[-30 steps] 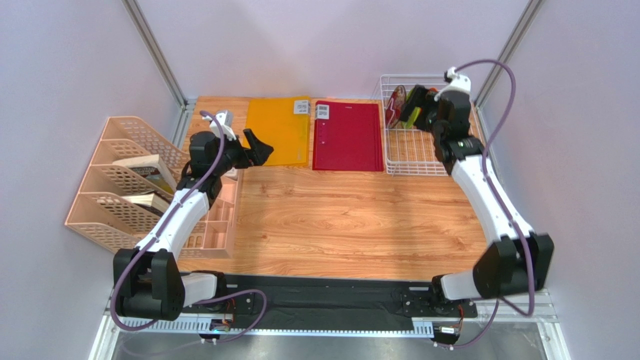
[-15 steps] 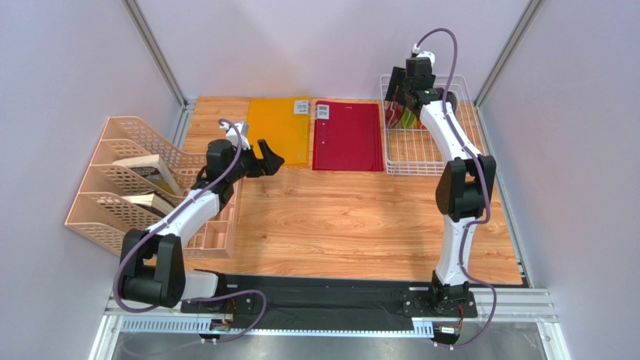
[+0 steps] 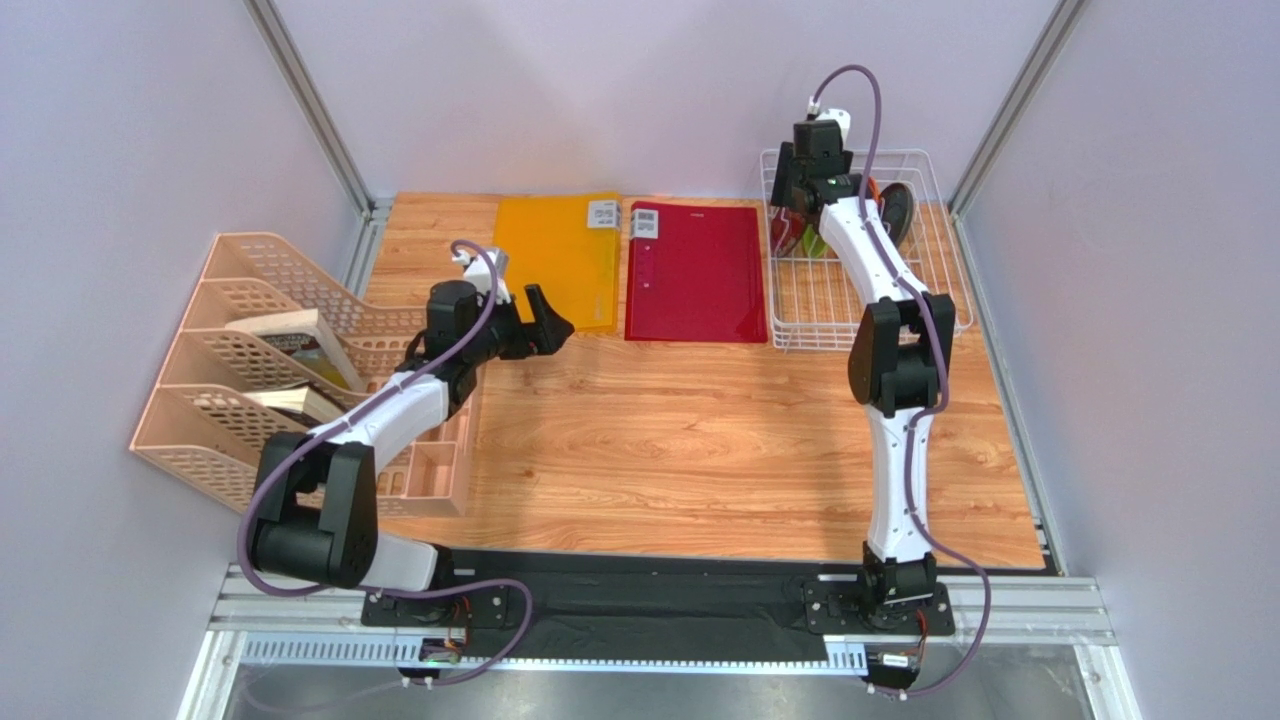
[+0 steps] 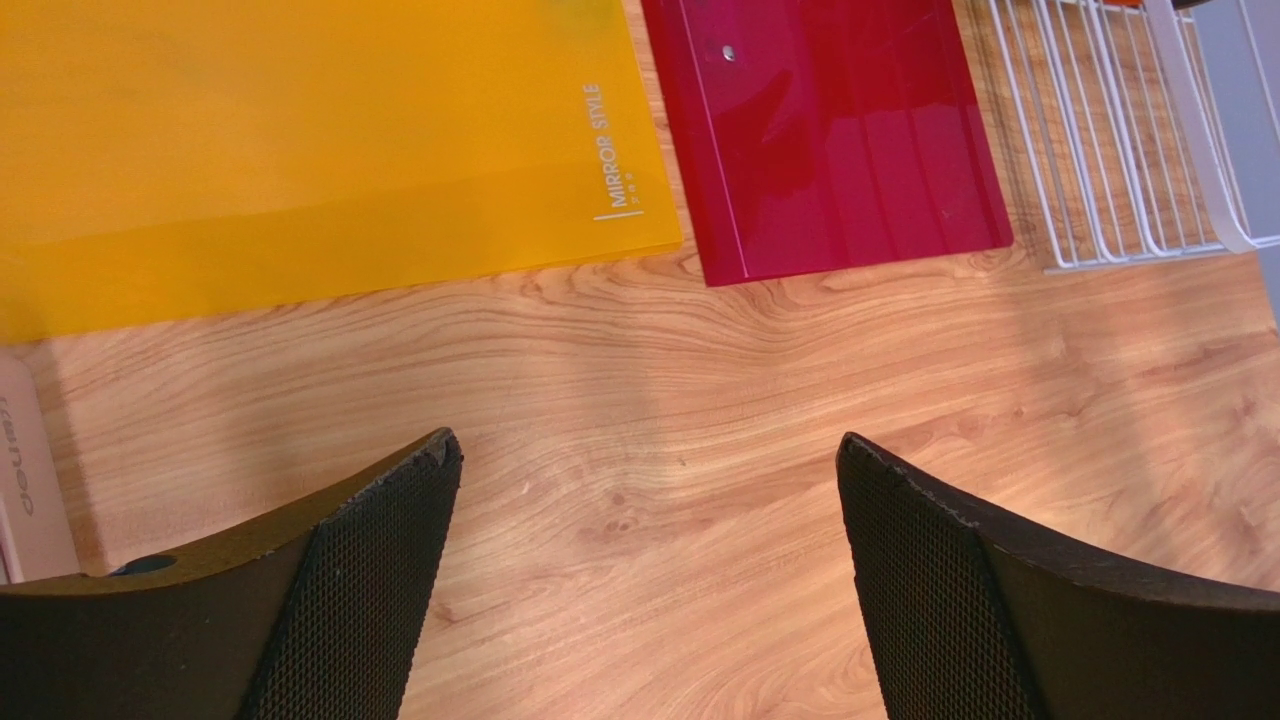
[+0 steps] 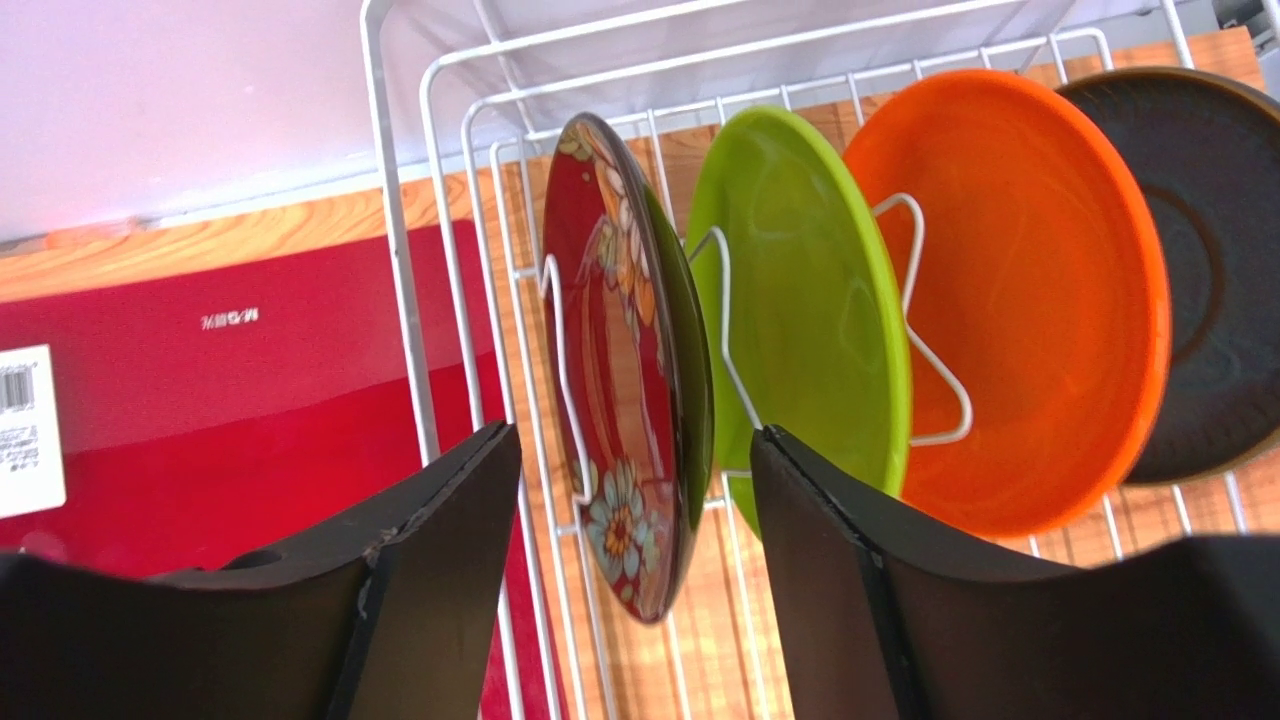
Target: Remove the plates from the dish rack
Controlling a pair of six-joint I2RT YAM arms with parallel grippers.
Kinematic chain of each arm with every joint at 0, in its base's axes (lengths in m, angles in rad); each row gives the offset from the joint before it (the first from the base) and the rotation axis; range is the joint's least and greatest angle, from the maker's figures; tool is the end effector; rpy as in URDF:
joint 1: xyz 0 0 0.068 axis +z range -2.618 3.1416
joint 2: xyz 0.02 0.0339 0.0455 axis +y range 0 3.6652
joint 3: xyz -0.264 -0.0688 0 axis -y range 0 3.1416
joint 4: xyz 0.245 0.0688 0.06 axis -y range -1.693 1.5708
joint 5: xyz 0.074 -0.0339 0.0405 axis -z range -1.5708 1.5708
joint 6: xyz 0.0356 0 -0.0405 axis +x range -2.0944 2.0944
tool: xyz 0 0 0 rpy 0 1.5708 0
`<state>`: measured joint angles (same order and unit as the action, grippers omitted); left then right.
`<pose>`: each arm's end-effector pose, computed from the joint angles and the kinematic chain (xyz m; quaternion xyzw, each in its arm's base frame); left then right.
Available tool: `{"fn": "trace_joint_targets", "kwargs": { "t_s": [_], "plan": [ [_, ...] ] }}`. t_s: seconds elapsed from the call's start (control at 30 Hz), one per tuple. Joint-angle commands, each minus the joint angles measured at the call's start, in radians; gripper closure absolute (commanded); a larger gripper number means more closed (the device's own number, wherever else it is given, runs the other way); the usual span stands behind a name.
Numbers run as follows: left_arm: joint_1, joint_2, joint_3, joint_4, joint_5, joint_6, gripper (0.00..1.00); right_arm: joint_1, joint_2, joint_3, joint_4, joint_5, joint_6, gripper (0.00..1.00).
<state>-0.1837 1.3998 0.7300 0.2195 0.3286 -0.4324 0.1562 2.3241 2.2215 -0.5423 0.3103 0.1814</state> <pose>0.2942 -0.0663 0.2217 -0.0174 0.8400 -0.2910 0.4576 0.5318 0.0728 0.2758 0.0801 0.8831 -0.0622 0.4582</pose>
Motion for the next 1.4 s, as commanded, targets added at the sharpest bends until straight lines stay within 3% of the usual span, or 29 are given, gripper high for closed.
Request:
{"fn": "trace_joint_targets", "kwargs": {
  "t_s": [0.0,0.13,0.23,0.3,0.43,0.6,0.73,0.93,1.2,1.37],
  "plan": [
    [-0.007,0.008,0.032,0.037,-0.016,0.026,0.00,0.005,0.069,0.098,0.030,0.045,-0.057,0.39],
    [-0.008,0.013,0.029,0.032,-0.026,0.035,0.00,0.005,0.096,0.104,0.033,0.084,-0.074,0.45],
    [-0.007,0.018,0.028,0.037,-0.030,0.037,0.00,0.005,0.109,0.101,0.042,0.072,-0.094,0.71],
    [-0.007,0.022,0.029,0.037,-0.028,0.037,0.00,0.005,0.115,0.098,0.044,0.078,-0.100,0.72],
    [-0.007,0.031,0.028,0.041,-0.030,0.035,0.00,0.009,0.113,0.090,0.047,0.075,-0.120,1.00],
    [-0.007,0.042,0.029,0.046,-0.028,0.035,0.00,0.060,0.051,0.005,0.122,0.209,-0.213,1.00],
    [-0.013,0.034,0.020,0.046,-0.077,0.035,0.00,0.138,-0.052,-0.160,0.342,0.465,-0.293,1.00],
    [-0.030,-0.012,0.002,0.014,-0.166,0.075,0.00,0.184,-0.190,-0.335,0.533,0.647,-0.361,1.00],
    [-0.030,-0.041,0.009,0.009,-0.169,0.037,0.00,0.201,-0.465,-0.561,0.588,0.626,-0.309,1.00],
    [-0.030,0.025,0.029,0.114,0.003,-0.009,0.00,0.223,-0.679,-0.670,0.369,0.472,-0.124,1.00]
  ]
}}
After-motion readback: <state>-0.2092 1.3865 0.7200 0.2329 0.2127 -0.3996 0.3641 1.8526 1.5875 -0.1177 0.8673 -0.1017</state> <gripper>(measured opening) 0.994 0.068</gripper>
